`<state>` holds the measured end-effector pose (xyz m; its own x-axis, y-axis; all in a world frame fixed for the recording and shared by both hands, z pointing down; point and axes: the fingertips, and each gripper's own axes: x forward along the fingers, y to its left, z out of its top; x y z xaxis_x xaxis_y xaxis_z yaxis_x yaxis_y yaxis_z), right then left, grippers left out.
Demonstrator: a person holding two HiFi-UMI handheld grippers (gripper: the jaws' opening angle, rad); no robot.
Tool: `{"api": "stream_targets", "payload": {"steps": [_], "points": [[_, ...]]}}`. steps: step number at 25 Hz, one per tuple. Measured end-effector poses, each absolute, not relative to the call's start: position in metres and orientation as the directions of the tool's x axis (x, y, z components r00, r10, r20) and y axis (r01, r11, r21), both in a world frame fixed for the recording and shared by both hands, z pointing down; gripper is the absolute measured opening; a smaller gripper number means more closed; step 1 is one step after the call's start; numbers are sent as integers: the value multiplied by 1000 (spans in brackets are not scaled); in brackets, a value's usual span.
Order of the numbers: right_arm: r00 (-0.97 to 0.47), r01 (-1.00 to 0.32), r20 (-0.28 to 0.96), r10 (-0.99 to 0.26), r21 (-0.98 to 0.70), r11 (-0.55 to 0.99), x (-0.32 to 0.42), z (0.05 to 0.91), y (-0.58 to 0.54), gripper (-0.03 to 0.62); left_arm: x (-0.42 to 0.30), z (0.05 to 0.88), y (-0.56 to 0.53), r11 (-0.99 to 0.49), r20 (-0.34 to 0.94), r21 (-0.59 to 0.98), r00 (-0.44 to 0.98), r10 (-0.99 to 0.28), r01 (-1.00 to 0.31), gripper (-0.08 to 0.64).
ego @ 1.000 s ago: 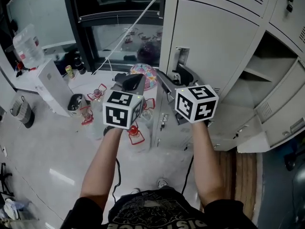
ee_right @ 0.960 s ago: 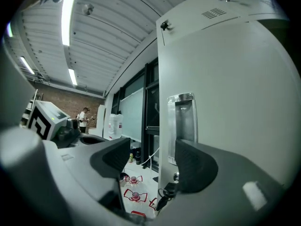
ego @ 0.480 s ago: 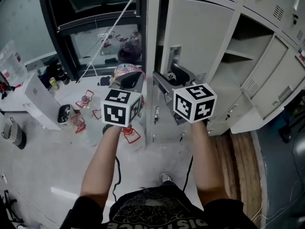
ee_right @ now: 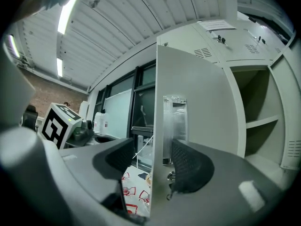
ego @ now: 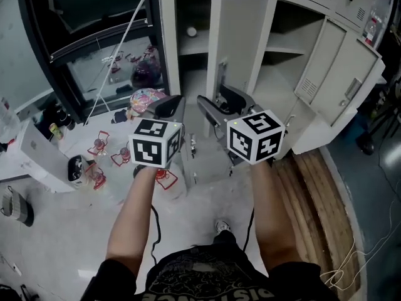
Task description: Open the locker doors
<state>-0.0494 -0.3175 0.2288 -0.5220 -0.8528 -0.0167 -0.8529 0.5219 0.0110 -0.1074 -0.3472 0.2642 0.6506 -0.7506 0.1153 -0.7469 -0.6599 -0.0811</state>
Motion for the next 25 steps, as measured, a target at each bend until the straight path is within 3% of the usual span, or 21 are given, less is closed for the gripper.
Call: {"api": "stream_targets", "payload": {"steps": [25], "points": [[-334, -941, -75, -940, -39, 337, 52, 226, -266, 143, 3, 264, -312, -818, 114, -83, 810, -576, -570, 5]]}}
